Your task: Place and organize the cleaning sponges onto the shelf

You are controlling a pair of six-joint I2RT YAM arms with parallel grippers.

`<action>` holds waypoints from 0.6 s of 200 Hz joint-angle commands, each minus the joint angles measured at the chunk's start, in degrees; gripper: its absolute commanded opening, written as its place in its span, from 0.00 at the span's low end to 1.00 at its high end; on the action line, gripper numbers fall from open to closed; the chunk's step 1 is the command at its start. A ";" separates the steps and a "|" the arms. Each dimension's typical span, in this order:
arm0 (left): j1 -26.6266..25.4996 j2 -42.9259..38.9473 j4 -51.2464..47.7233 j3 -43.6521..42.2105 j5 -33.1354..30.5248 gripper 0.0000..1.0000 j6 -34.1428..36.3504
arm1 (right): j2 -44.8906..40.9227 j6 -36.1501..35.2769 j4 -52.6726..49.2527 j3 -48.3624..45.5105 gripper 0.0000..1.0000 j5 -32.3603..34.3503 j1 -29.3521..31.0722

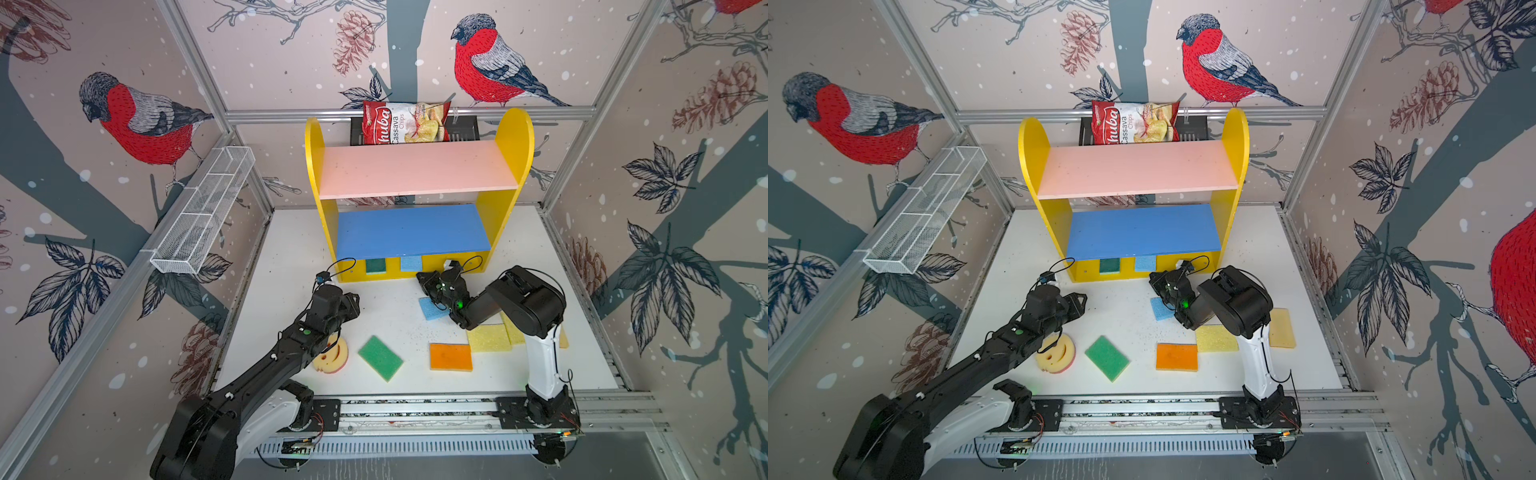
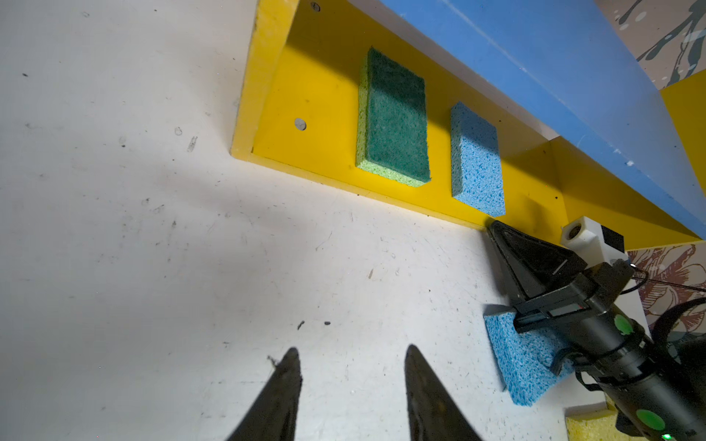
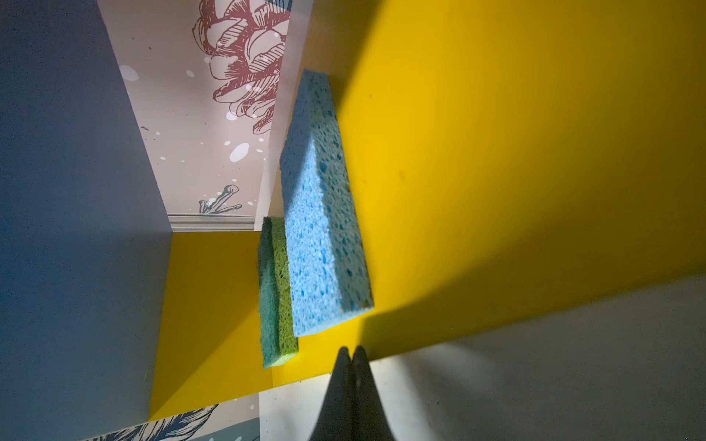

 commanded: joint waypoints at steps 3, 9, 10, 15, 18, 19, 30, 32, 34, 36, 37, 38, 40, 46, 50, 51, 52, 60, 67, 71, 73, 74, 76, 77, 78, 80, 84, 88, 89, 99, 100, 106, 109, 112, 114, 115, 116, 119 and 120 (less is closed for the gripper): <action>0.05 0.76 2.49 0.13 0.34 0.45 0.38 | 0.82 -0.84 -8.33 0.47 0.03 4.87 -0.09; 0.05 1.09 2.42 0.26 0.36 0.45 0.40 | 0.88 -0.76 -8.57 0.67 0.03 5.27 -0.11; 0.05 1.15 2.44 0.32 0.36 0.44 0.39 | 0.96 -0.74 -8.59 0.70 0.03 5.34 -0.11; 0.05 1.42 2.29 0.44 0.33 0.45 0.34 | 1.04 -0.51 -8.69 0.73 0.03 5.57 -0.11; 0.05 1.59 2.16 0.50 0.22 0.45 0.30 | 1.02 -0.41 -8.70 0.75 0.03 5.79 -0.18; 0.05 1.58 2.13 0.53 0.21 0.45 0.30 | 1.03 -0.39 -8.70 0.78 0.03 5.82 -0.15; 0.05 1.98 2.32 0.46 0.27 0.44 0.12 | 1.26 -0.33 -8.82 1.09 0.03 6.12 -0.27; 0.05 2.06 2.44 0.46 0.35 0.44 0.07 | 1.29 -0.35 -8.99 1.16 0.03 6.12 -0.28; 0.05 2.13 2.52 0.44 0.43 0.44 0.17 | 1.32 -0.42 -9.04 1.29 0.03 6.12 -0.29; 0.05 2.21 2.60 0.44 0.52 0.44 0.20 | 1.37 -0.46 -9.11 1.35 0.03 6.12 -0.33; 0.05 2.19 2.66 0.45 0.58 0.44 0.25 | 1.38 -0.50 -9.17 1.43 0.03 6.17 -0.36; 0.05 2.23 2.69 0.46 0.60 0.44 0.27 | 1.43 -0.56 -9.20 1.47 0.03 6.14 -0.37; 0.05 2.30 2.71 0.46 0.67 0.45 0.27 | 1.44 -0.59 -9.28 1.57 0.04 6.22 -0.38; 0.05 2.50 2.74 0.54 0.72 0.45 0.37 | 1.60 -0.65 -9.47 1.75 0.03 6.43 -0.42; 0.05 2.59 2.68 0.59 0.72 0.44 0.36 | 1.72 -0.63 -9.61 1.90 0.04 6.53 -0.38; 0.05 2.61 2.66 0.66 0.72 0.44 0.33 | 1.73 -0.62 -9.64 1.92 0.03 6.59 -0.42; 0.05 2.66 2.69 0.65 0.72 0.44 0.31 | 1.78 -0.58 -9.69 1.98 0.03 6.58 -0.49; 0.05 2.78 2.48 0.80 0.59 0.44 0.19 | 1.98 -0.22 -9.64 2.05 0.03 6.62 -0.51; 0.05 2.79 2.40 0.82 0.45 0.44 0.18 | 2.19 -0.03 -9.46 2.18 0.03 6.41 -0.60; 0.08 2.79 2.44 0.71 0.53 0.44 0.20 | 2.25 -0.01 -9.41 2.25 0.04 6.45 -0.56; 0.04 2.75 2.52 0.72 0.54 0.44 0.25 | 2.29 -0.05 -9.40 2.33 0.03 6.40 -0.58; 0.05 2.77 2.49 0.68 0.54 0.44 0.27 | 2.28 -0.05 -9.40 2.32 0.04 6.44 -0.57; 0.05 2.79 2.48 0.65 0.61 0.44 0.29 | 2.34 -0.09 -9.40 2.35 0.04 6.40 -0.56; 0.10 2.84 2.56 0.69 0.62 0.44 0.29 | 2.35 -0.18 -9.45 2.41 0.03 6.39 -0.56; 0.12 2.81 2.59 0.66 0.63 0.44 0.29 | 2.40 -0.18 -9.47 2.44 0.04 6.39 -0.55; 0.14 2.87 2.62 0.65 0.70 0.44 0.25 | 2.48 -0.23 -9.55 2.53 0.04 6.41 -0.55; 0.10 2.92 2.63 0.64 0.74 0.44 0.29 | 2.53 -0.28 -9.67 2.60 0.04 6.41 -0.63; 0.14 2.92 2.55 0.63 0.73 0.44 0.38 | 2.57 -0.27 -9.63 2.63 0.04 6.45 -0.64; 0.10 2.95 2.50 0.64 0.73 0.44 0.38 | 2.59 -0.27 -9.60 2.64 0.04 6.46 -0.64; 0.14 3.04 2.33 0.64 0.63 0.44 0.38 | 2.78 -0.03 -9.54 2.72 0.04 6.55 -0.66; 0.14 3.05 2.35 0.64 0.63 0.44 0.34 | 2.79 0.02 -9.51 2.69 0.04 6.56 -0.65; 0.12 3.05 2.19 0.63 0.39 0.44 0.23 | 2.88 0.14 -9.49 2.65 0.04 6.47 -0.64; 0.10 3.05 2.24 0.64 0.26 0.44 0.21 | 2.93 0.16 -9.41 2.71 0.04 6.41 -0.63; 0.14 2.99 2.30 0.60 0.35 0.44 0.21 | 2.97 0.10 -9.28 2.74 0.04 6.22 -0.71; 0.14 3.02 2.28 0.56 0.36 0.44 0.18 | 2.97 0.08 -9.31 2.78 0.04 6.19 -0.66; 0.14 2.99 2.33 0.56 0.37 0.44 0.19 | 2.97 0.08 -9.31 2.81 0.04 6.20 -0.65; 0.14 2.98 2.39 0.55 0.37 0.44 0.20 | 2.97 0.04 -9.31 2.82 0.04 6.12 -0.65; 0.16 3.04 2.45 0.55 0.48 0.44 0.26 | 2.97 0.00 -9.40 2.79 0.04 6.10 -0.64; 0.20 3.05 2.54 0.55 0.51 0.44 0.28 | 2.93 -0.01 -9.40 2.77 0.04 6.11 -0.69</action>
